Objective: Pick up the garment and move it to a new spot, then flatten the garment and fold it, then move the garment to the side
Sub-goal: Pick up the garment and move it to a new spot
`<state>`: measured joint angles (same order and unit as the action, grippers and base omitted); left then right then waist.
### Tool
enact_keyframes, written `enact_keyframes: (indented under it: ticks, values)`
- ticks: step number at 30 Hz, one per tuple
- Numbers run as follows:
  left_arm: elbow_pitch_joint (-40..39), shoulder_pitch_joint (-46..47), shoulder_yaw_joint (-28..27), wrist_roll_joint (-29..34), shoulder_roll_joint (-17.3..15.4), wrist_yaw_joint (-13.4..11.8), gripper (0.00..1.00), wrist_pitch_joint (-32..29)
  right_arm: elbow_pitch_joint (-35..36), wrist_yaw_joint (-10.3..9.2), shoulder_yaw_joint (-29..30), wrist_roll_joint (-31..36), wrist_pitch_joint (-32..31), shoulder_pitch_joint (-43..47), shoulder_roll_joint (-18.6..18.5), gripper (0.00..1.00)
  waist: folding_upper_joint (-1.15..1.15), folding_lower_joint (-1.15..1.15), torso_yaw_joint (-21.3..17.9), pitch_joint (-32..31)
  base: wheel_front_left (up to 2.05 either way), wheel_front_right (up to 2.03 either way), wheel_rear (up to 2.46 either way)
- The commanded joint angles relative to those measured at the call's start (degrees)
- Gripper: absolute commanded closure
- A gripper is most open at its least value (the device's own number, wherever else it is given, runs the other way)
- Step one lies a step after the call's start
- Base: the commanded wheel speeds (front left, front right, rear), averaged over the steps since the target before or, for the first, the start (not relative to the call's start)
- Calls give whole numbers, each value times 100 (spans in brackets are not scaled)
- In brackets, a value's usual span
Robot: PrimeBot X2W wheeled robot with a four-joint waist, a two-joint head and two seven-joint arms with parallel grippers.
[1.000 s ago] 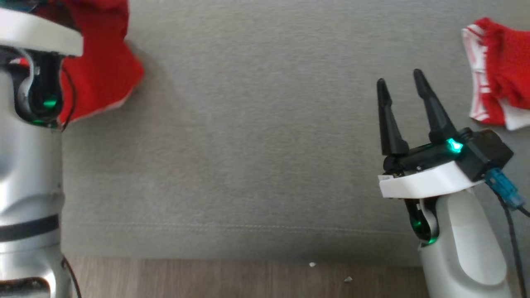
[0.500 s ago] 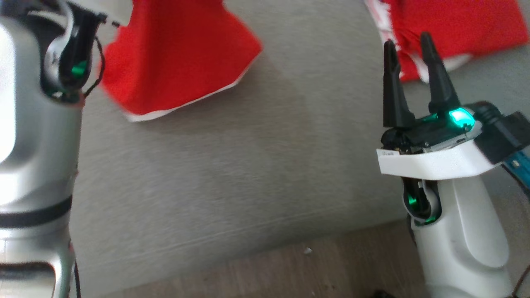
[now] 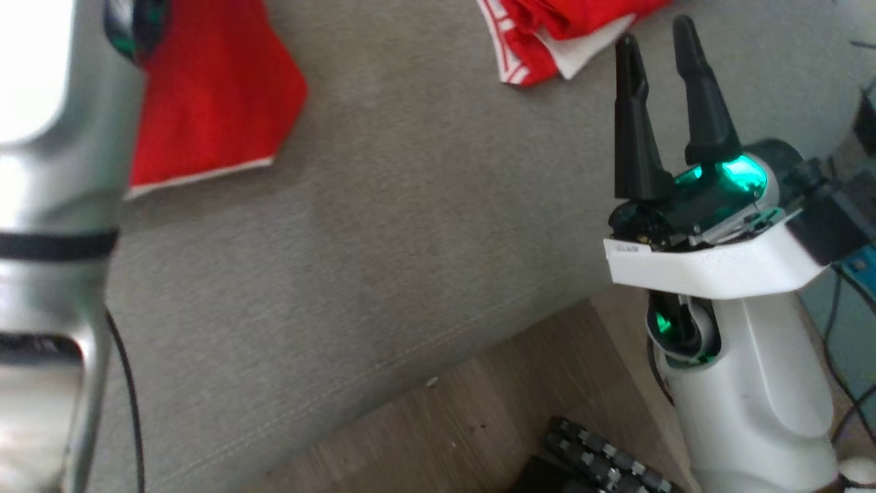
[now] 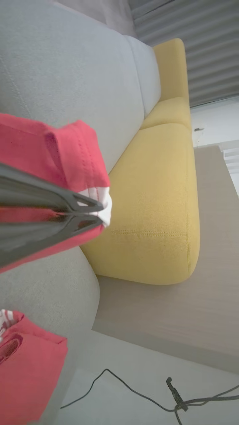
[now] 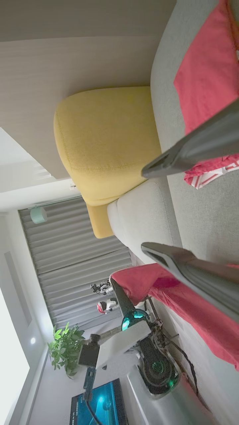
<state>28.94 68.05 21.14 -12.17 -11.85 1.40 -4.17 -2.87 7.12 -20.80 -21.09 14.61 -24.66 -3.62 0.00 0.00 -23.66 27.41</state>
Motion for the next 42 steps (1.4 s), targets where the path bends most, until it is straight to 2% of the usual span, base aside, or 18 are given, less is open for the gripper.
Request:
enact_keyframes:
  ticks: [1,5,10,13,14,15,22,27,33,35,36,37,38,42]
  values:
    - [-147,389,-102,78,-195,-42,100,60,226,36,-111,-49,39,-114,74,0,0,0,-146,134,0,0,0]
    - [508,860,19,361,-274,-108,100,439,273,36,-143,-118,39,-144,74,0,0,0,-206,177,0,0,0]
    - [1167,1204,106,627,-370,-319,100,968,274,36,-197,-141,39,-126,74,0,0,0,-175,197,0,0,0]
    - [1597,1237,240,696,-337,-266,100,1068,246,36,-240,-123,39,-141,74,0,0,0,-119,210,0,0,0]
    - [1740,1239,285,715,-323,-247,64,1065,231,36,-255,-105,39,-151,74,0,0,0,-94,213,0,0,0]
    - [1882,1239,315,717,-304,-231,0,1048,216,36,-265,-87,39,-164,74,0,0,0,-70,213,0,0,0]
    - [2353,1296,184,431,-234,-125,0,1522,104,36,-183,91,39,-162,74,0,0,0,296,63,0,0,0]
    - [2141,919,-56,81,-348,44,0,1794,-23,36,-12,341,39,-75,74,0,0,0,733,-231,0,0,0]
    - [1225,-384,-445,-470,-449,173,0,1901,-288,36,345,790,39,115,74,0,0,0,1357,-661,0,0,0]
    - [787,-985,-590,-641,-459,141,0,1909,-383,36,449,951,39,194,74,0,0,0,1535,-797,0,0,0]
    - [787,-985,-590,-641,-459,141,0,1909,-383,36,449,951,39,194,74,0,0,0,1535,-797,0,0,0]
    - [273,-1625,-750,-800,-429,70,0,1913,-461,36,568,1076,39,280,74,0,0,0,1702,-916,0,0,0]
    - [273,-1625,-750,-800,-429,70,0,1913,-461,36,568,1076,39,280,74,0,0,0,1702,-916,0,0,0]
    - [-773,-2945,-1103,-1086,-248,-109,0,1915,-561,36,736,1274,39,436,74,0,0,0,1924,-1100,0,0,0]
